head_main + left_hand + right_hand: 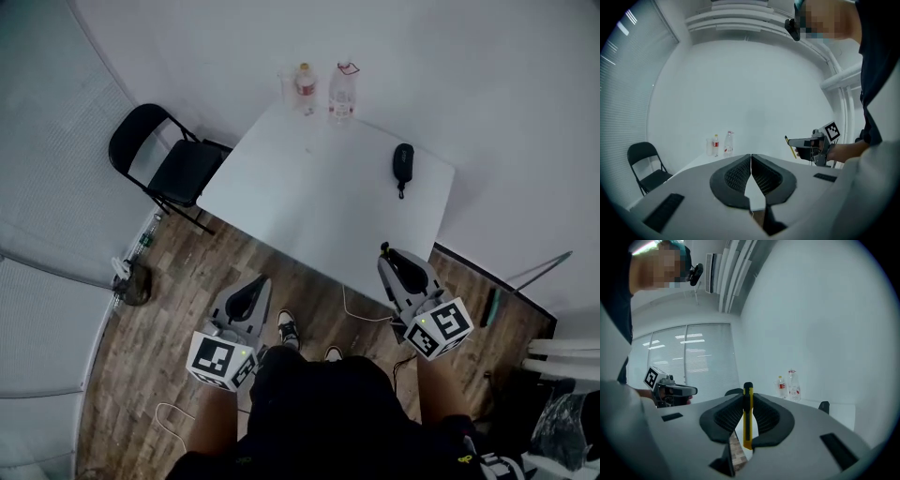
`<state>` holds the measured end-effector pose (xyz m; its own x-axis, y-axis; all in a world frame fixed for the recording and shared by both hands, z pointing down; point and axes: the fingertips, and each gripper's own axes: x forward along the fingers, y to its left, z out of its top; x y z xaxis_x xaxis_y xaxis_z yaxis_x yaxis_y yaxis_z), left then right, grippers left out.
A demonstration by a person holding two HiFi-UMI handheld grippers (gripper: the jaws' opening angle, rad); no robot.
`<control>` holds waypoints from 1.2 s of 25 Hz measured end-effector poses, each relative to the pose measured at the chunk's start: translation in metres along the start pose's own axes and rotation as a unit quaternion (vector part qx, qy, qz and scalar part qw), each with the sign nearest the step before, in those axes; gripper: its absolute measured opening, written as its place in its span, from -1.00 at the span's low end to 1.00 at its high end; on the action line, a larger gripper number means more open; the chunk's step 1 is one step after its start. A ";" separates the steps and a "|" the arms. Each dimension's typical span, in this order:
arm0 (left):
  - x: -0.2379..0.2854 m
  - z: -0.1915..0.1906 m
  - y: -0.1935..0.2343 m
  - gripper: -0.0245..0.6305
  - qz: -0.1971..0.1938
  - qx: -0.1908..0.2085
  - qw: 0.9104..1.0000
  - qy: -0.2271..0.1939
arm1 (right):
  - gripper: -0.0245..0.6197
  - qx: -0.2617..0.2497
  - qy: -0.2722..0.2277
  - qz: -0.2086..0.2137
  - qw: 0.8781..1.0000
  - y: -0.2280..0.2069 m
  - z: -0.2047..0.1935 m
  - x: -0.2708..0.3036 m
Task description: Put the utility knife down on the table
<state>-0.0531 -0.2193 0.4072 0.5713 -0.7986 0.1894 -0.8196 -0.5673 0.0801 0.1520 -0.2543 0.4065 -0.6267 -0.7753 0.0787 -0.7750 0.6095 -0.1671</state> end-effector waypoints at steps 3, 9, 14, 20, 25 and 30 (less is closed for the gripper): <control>0.028 0.010 0.030 -0.85 -0.019 0.007 1.000 -0.004 | -0.69 -0.007 0.001 -0.019 1.000 -0.009 0.009 0.030; 0.062 0.013 0.099 -0.85 -0.052 -0.001 0.999 0.001 | -0.69 -0.024 0.012 -0.056 0.998 -0.010 0.019 0.093; 0.078 0.013 0.141 -0.85 -0.064 -0.009 0.998 0.002 | -0.69 -0.029 0.042 -0.080 0.995 -0.018 0.004 0.137; 0.091 0.003 0.152 -0.85 -0.068 -0.018 0.997 0.019 | -0.69 0.004 0.135 -0.098 0.986 -0.060 -0.063 0.178; 0.103 -0.006 0.147 -0.85 -0.061 -0.023 0.997 0.032 | -0.69 -0.001 0.261 -0.101 0.960 -0.099 -0.156 0.201; 0.109 -0.013 0.138 -0.85 -0.053 -0.028 0.997 0.049 | -0.69 -0.023 0.363 -0.083 0.928 -0.117 -0.237 0.207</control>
<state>-0.1040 -0.3821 0.4516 0.6496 -0.7101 0.2718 -0.7580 -0.6325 0.1593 0.0937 -0.4465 0.6752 -0.3757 -0.5539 0.7430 -0.8577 0.5115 -0.0524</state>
